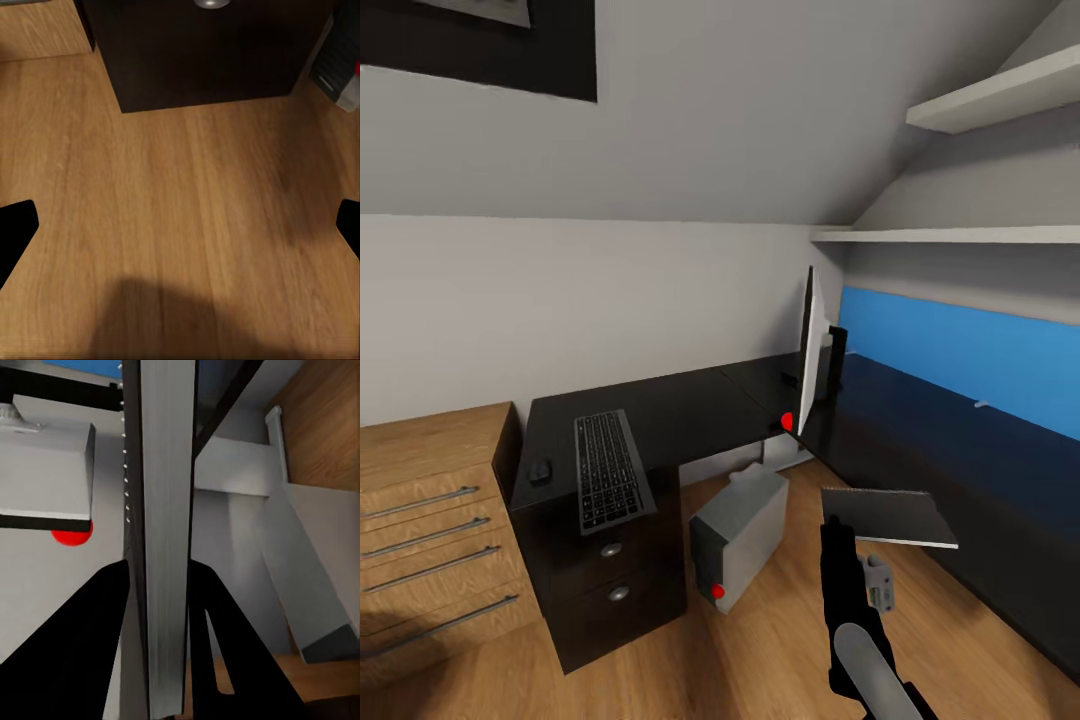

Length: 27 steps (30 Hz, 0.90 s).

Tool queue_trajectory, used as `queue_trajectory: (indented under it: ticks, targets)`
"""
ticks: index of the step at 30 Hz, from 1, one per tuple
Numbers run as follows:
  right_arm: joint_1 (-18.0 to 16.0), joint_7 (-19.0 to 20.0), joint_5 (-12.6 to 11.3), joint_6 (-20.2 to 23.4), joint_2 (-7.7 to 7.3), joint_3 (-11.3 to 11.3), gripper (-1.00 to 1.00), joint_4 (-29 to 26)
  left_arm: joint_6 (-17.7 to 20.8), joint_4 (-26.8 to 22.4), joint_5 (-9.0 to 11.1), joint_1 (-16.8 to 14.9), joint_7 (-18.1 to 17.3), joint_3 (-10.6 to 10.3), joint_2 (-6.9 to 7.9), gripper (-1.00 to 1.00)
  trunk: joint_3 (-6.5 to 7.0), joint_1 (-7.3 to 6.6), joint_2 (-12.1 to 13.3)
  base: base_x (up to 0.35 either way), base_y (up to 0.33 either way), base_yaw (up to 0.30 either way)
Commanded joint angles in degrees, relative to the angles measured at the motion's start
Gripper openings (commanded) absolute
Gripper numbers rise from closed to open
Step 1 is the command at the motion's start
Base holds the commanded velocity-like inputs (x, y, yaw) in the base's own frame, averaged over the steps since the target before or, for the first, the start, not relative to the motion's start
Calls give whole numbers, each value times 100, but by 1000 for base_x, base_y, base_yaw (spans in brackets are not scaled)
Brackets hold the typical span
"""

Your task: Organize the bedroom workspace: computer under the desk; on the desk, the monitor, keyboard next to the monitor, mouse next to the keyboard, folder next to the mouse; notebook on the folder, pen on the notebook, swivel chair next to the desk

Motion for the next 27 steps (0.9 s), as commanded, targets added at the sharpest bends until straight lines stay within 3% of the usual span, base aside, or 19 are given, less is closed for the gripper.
queue_trajectory:
  ticks: [1,16,27]
  targets:
    - [-5,-25,-8,-23,-6,10,-100,-4,-46,-4,62,-1,21,-13,4,100,1,-1,-2,-49,-40,53]
    - [-5,-21,-8,-16,-15,14,-100,-2,-49,-3,62,-1,22,-12,4,100,15,-1,-2,-56,-29,10]
    - [-3,-18,4,-23,-15,189,-100,-2,-49,-3,62,-1,22,-13,3,100,15,-1,-2,-33,-9,93]
